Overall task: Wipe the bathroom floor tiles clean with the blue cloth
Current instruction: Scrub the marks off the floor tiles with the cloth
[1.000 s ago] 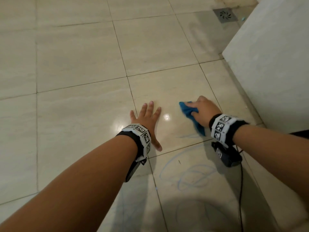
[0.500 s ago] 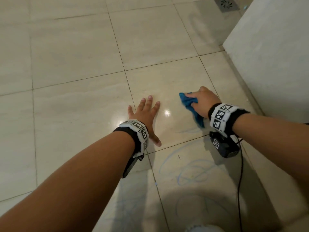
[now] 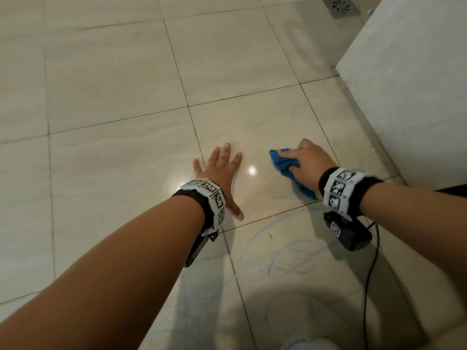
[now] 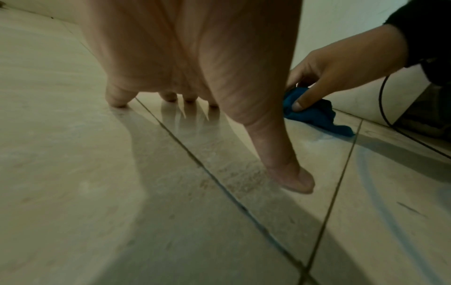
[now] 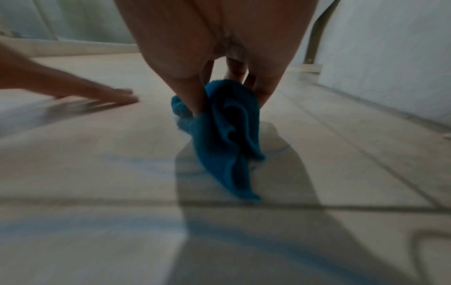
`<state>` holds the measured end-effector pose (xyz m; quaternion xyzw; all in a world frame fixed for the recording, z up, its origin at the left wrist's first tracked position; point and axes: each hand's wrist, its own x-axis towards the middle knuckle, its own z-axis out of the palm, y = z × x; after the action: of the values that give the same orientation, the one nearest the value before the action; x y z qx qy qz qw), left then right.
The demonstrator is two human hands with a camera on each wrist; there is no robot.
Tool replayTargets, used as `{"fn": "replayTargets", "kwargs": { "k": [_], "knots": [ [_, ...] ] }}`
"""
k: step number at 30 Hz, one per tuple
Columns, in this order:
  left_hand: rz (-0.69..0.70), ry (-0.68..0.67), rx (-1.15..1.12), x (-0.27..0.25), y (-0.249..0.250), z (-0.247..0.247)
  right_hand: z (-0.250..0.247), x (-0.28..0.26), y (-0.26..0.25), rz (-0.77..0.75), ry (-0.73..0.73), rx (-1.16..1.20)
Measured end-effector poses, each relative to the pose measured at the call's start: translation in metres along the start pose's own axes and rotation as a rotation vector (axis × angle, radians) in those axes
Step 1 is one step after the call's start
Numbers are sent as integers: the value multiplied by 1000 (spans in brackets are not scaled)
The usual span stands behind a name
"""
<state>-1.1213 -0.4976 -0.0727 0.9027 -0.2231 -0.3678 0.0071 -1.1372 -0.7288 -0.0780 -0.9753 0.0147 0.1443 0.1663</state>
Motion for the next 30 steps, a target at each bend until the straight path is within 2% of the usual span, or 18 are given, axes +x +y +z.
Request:
{"fn": "replayTargets", "kwargs": {
  "k": [2,5,6,8,12,14,15,16,19,20,21,24,26,28,30],
  "knots": [
    [-9,-6,8,0,1,-1,15,-15,-22,-104,-10,51],
    [-27,-18,16,0,3,-3,33,-42,-55,-380,-209,-18],
    [-28,-19,20,-1,4,-3,34,-45,-56,-419,-241,-47],
    [-27,-13,20,-1,4,-3,23,-40,-44,-331,-208,-18],
    [-17,-3,13,-2,2,-2,5,-22,0,-14,-40,45],
    [-17,1,19,-1,1,-2,8,-25,4,83,12,106],
    [-18,1,21,0,1,-1,14,-32,-2,67,6,116],
    [-20,-1,22,1,1,-1,21,-40,-12,-11,-29,110],
    [-26,-8,24,2,2,-1,31,-64,-39,-317,-223,48],
    [-26,-11,26,1,2,-2,26,-62,-36,-324,-227,42],
    [-24,-11,24,1,2,-1,20,-55,-27,-266,-188,38],
    [-18,-1,16,0,2,-1,1,-35,13,63,-46,93],
    [-20,1,19,0,2,0,-1,-37,19,166,5,135],
    [-22,-3,23,1,2,-1,8,-49,0,63,-25,123],
    [-26,-7,22,1,2,-2,20,-64,-22,-127,-143,113]
  ]
}}
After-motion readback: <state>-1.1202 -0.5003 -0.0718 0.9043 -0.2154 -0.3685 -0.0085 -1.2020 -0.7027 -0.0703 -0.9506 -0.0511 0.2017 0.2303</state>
